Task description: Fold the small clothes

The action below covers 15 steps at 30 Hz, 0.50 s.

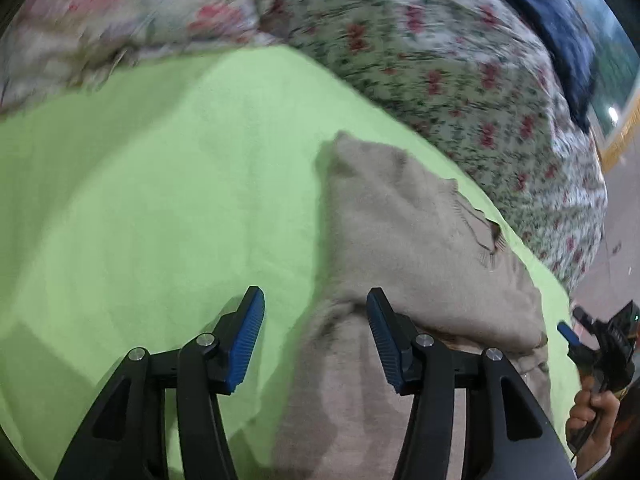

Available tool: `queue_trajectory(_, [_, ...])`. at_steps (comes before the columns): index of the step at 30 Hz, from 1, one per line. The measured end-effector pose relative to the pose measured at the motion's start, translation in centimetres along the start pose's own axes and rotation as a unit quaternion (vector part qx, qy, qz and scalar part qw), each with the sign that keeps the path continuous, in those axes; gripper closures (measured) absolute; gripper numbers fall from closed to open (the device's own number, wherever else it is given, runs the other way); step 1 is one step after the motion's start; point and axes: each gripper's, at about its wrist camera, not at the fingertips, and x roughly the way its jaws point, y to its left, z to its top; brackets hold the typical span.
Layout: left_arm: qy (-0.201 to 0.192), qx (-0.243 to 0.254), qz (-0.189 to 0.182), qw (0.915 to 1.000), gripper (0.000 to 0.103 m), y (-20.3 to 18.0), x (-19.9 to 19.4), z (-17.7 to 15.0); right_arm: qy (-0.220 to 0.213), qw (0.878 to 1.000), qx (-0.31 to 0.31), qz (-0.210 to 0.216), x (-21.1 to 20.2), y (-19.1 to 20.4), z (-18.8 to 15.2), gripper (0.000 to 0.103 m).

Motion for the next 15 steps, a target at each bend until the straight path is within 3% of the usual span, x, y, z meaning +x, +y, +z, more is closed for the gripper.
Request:
queue_trajectory(2, [-0.003,0.025,-0.001,0.9997,0.043,-1.8,-0.3,0.9,0.005,1.000,0.006,-0.011,-1.1,-2.2,-0.7,0.046])
queue_trajectory(5, [-0.008,0.071,0.030,0.9970,0.042,-4.5,0.1,2.4,0.034,0.999,-0.017,-0.019,0.0,-2.7,-1.3,0.048])
queue_trajectory(9, [0.032,0.117,0.069,0.9902,0.042,-6.0,2.7,3.3,0.047,0.995,-0.084,-0.040,1.8,-1.9,-1.9,0.048])
queue_trajectory(11, [0.047,0.124,0.078,0.9881,0.042,-6.0,3.8,3.2,0.052,0.989,-0.125,-0.058,2.9,-1.5,-1.8,0.048])
queue_trajectory(15, [0.076,0.121,0.101,0.9846,0.041,-5.2,6.2,2.8,0.080,0.989,-0.118,-0.042,4.7,-2.5,-1.7,0.049])
